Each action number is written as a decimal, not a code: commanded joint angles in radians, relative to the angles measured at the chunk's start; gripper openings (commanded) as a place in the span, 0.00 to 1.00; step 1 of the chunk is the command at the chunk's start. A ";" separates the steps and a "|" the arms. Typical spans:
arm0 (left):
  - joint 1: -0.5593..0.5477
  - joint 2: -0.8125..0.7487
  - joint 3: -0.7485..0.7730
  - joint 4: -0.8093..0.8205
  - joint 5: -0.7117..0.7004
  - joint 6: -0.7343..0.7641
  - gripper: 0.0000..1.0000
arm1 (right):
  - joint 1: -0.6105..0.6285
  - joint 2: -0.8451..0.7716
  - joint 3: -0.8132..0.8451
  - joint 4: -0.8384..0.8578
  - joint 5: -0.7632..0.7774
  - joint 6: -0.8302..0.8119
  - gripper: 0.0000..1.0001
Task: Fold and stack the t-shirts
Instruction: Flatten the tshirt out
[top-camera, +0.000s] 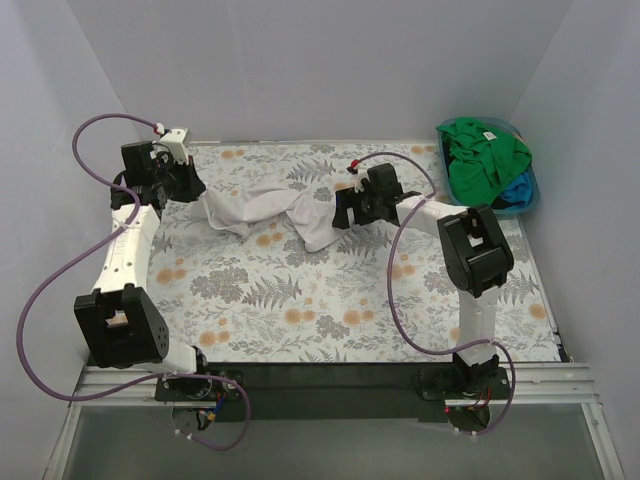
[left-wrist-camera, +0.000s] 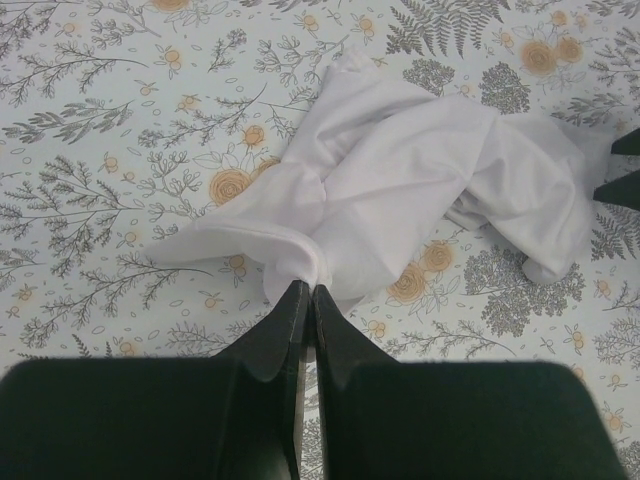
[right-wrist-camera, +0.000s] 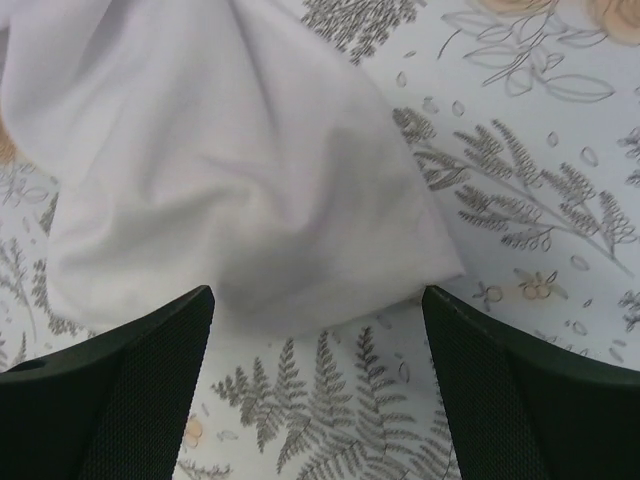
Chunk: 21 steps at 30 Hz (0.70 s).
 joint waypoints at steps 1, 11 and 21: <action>0.000 -0.019 0.004 0.003 0.021 0.016 0.00 | 0.010 0.067 0.087 0.037 0.116 0.040 0.91; 0.000 0.016 0.033 0.010 0.015 0.030 0.00 | 0.038 0.190 0.175 -0.092 0.208 -0.012 0.57; 0.017 0.212 0.286 0.047 -0.002 0.033 0.00 | -0.183 0.016 0.346 -0.129 0.092 -0.117 0.01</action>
